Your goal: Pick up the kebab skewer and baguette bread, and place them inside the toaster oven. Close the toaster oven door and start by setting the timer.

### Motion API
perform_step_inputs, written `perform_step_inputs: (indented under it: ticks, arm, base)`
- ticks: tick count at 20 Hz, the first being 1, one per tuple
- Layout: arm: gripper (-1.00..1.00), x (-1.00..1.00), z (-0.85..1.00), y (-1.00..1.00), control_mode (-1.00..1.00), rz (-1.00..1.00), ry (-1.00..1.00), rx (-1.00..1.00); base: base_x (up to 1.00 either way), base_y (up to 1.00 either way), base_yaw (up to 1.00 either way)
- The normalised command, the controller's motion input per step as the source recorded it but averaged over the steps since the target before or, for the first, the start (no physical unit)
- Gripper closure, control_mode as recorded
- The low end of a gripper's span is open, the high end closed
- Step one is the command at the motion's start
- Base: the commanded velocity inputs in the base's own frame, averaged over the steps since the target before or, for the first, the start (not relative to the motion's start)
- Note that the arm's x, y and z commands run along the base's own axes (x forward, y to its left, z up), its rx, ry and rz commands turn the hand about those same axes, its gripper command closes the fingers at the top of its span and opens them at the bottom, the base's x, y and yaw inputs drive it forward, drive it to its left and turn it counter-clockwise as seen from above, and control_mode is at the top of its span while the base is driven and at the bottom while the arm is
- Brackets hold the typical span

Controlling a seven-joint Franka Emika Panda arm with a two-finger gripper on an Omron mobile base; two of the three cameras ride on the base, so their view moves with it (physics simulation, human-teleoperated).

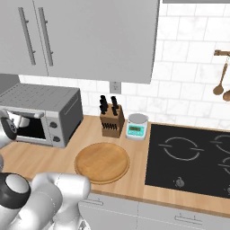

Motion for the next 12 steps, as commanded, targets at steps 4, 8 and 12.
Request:
perform_step_inputs:
  ticks: [4, 8, 12]
  arm:
    - [-1.00, 0.16, 0.00, -0.05, -1.00, 0.00, 0.08, 0.00]
    - [-1.00, -0.23, 0.00, 0.00, -1.00, 0.00, 0.05, 0.00]
    - [-1.00, -0.65, 0.00, 0.00, -1.00, 0.00, 0.00, 0.00]
  base:
    - [0.00, 0.00, 0.00]
    - [0.00, 0.00, 0.00]
    - [0.00, 0.00, 0.00]
